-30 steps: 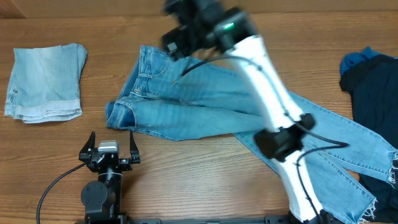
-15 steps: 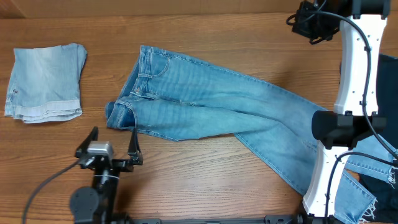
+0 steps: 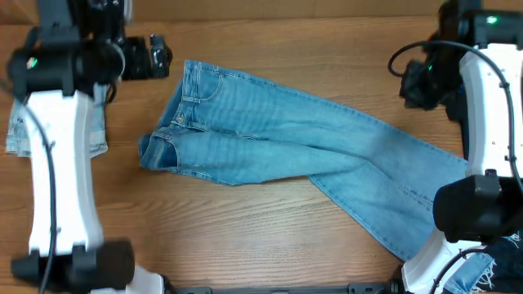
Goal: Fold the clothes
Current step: 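Release the jeans and move both grippers onto the jeans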
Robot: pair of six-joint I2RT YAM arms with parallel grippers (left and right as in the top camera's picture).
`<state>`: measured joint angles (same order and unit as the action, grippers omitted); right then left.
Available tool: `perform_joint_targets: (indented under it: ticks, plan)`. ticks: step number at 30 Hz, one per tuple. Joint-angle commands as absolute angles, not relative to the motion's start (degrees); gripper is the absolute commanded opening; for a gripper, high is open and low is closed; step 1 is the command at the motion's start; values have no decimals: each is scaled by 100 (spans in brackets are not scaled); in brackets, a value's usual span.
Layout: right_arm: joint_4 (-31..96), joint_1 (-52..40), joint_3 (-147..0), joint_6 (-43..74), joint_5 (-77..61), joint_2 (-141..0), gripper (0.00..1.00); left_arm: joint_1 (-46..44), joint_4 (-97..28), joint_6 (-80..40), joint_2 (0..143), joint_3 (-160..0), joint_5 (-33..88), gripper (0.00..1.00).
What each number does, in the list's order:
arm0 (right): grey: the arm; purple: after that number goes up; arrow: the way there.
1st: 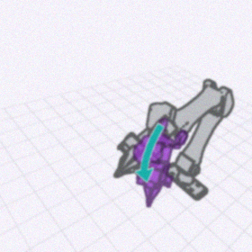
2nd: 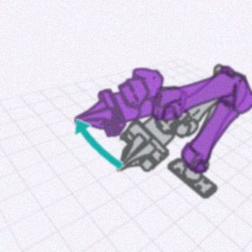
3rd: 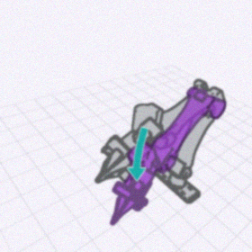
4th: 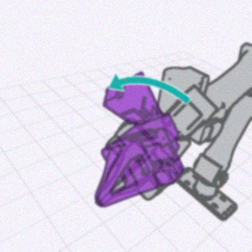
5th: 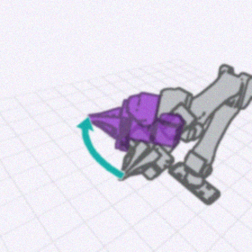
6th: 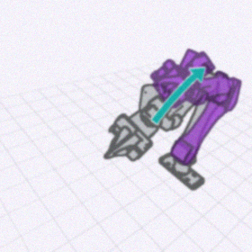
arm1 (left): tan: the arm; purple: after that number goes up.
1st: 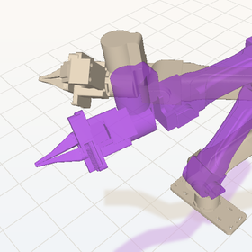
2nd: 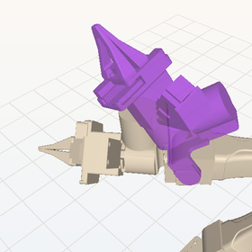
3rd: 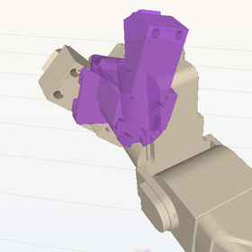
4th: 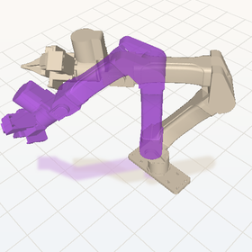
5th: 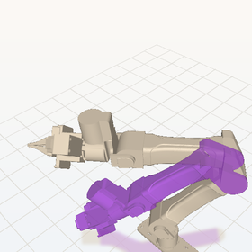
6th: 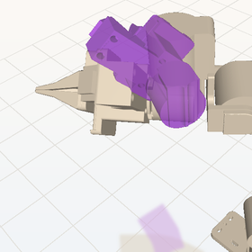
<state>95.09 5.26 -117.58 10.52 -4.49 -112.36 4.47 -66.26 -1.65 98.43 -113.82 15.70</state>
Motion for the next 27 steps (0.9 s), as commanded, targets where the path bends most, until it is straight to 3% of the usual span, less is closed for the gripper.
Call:
perform_joint_targets:
  ticks: [1, 4, 6, 9, 12, 15, 17, 18, 27]
  plan:
    - [9035, 650, -11041, 1212, -217, -11144, 4, 408, -6090, -10, 10656, -11577, 1872, 100]
    - [8654, 799, -10420, 1358, -222, -11144, 4, 366, -5802, 423, 11330, -11577, 3015, 99]
    - [8416, 921, -10077, 1380, -270, -11144, 4, 224, -5756, 548, 11662, -11577, 3076, 100]
    - [7747, 1085, -9454, 1509, -526, -11144, 4, -274, -5470, 1055, 12199, -11577, 2689, 100]
    - [7325, 1090, -9115, 1509, -545, -11146, 4, -679, -5205, 1074, 12525, -11577, 1284, 100]
    - [7144, 1090, -8960, 1507, -539, -11148, 4, -989, -4980, 1074, 12792, -11577, 982, 100]
    - [7089, 1090, -8958, 1507, -539, -11148, 4, -1031, -4862, 1072, 12884, -11577, 987, 14]
    - [7091, 1090, -8958, 1507, -539, -11148, 4, -1024, -4814, 1072, 12908, -11577, 985, 4]
    - [6733, 1090, -8383, 1793, -499, -11150, 4, -1011, -4871, 1079, 13657, -11566, 484, 4]
